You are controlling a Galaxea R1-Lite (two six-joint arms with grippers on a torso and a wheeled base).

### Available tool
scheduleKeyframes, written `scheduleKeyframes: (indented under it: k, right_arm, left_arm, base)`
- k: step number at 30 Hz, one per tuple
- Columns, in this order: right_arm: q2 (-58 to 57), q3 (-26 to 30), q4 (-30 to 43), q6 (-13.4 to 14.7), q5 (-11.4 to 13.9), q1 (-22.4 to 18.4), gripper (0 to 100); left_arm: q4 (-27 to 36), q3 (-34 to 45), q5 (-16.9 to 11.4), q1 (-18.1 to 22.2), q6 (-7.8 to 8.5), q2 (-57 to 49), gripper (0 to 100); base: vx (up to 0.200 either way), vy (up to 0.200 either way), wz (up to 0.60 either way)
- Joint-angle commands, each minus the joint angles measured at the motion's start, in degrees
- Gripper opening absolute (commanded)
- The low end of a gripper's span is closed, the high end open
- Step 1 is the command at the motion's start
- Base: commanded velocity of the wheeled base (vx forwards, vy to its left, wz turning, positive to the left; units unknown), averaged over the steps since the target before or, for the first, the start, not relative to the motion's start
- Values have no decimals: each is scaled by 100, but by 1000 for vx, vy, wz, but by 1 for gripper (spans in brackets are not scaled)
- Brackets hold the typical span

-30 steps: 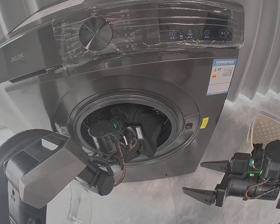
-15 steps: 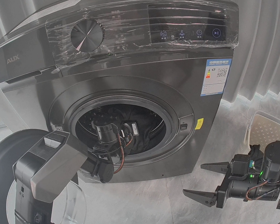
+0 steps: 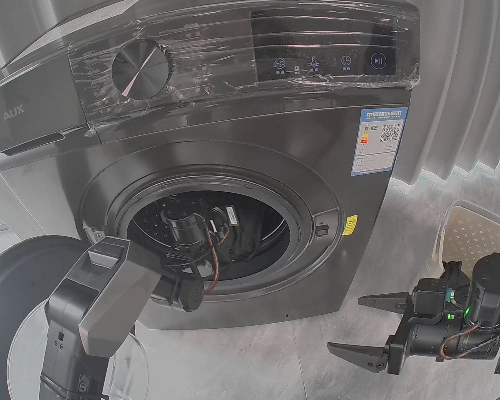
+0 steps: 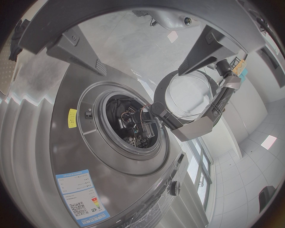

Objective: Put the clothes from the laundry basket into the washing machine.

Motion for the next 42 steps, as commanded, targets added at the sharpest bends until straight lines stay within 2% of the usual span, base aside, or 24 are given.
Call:
scheduleKeyframes:
  k: [1,6,13,22,32,33,42]
  right_arm:
    - [27,21,-1,1,16,13,100]
    - [27,21,-1,1,8,13,100]
    - [27,30,-1,1,16,13,100]
    - [36,30,-1,1,16,13,100]
    - [36,30,-1,1,34,13,100]
    - [36,30,-1,1,34,13,100]
    - [36,30,-1,1,43,13,100]
  left_arm:
    - [71,-258,8,125,23,170,0]
    - [317,-460,-10,143,23,188,0]
    - [853,-1655,-18,248,5,434,0]
    - [1213,-2209,-18,292,-4,566,0]
    - [1275,-2233,-18,336,-21,627,0]
    - [1266,-2233,-18,336,-21,636,100]
    - [1205,-2121,-10,292,-65,583,100]
  base:
    - [0,0,0]
    - [0,0,0]
    - [0,0,0]
    - [0,0,0]
    - [0,0,0]
    - [0,0,0]
    - [0,0,0]
